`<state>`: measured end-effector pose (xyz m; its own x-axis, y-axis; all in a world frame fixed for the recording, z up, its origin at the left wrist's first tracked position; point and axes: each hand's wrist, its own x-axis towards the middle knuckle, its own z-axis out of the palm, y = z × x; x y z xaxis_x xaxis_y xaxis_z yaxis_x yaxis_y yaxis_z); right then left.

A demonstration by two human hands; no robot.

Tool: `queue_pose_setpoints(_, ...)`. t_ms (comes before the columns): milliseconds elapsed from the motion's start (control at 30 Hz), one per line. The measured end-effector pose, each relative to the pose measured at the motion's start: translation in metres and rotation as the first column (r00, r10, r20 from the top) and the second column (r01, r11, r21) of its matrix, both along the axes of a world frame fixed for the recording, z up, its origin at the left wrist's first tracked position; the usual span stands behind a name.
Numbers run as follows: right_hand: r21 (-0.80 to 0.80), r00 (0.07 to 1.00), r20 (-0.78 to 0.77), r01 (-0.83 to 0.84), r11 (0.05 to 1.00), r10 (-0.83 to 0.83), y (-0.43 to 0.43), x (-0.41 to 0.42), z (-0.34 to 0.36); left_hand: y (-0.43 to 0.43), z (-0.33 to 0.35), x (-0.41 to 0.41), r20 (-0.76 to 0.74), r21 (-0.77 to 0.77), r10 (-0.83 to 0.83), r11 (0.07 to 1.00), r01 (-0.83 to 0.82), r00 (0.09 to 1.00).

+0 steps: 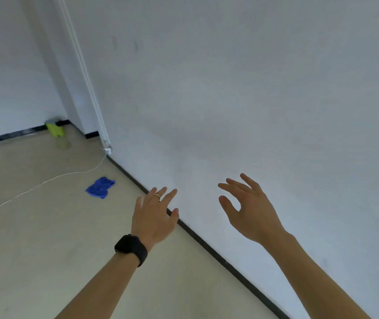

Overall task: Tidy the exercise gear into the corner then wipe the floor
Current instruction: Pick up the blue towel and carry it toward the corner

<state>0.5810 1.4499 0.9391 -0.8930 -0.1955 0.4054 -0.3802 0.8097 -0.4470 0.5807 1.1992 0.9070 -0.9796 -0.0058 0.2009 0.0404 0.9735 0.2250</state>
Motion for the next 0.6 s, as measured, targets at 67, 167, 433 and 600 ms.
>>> queue_pose_setpoints(67, 0.012, 0.996, -0.027, -0.088, 0.996, 0.088, -0.071, -0.013, 0.009, -0.071, 0.017, 0.009, -0.027, -0.003, 0.092, 0.996, -0.092, 0.995)
queue_pose_setpoints(167, 0.031, 0.978, -0.060, -0.200, 0.979, 0.202, -0.162, -0.026, 0.020, -0.160, 0.042, 0.024, -0.066, -0.030, 0.209, 0.977, -0.212, 0.976)
queue_pose_setpoints(433, 0.011, 0.891, -0.102, -0.443, 0.896, 0.442, -0.362, -0.061, 0.051, -0.334, 0.096, 0.053, -0.151, 0.005, 0.427, 0.902, -0.431, 0.891)
queue_pose_setpoints(600, -0.039, 0.829, -0.149, -0.550, 0.834, 0.540, -0.471, -0.094, 0.065, -0.430, 0.115, 0.042, -0.197, 0.001, 0.519, 0.848, -0.530, 0.832)
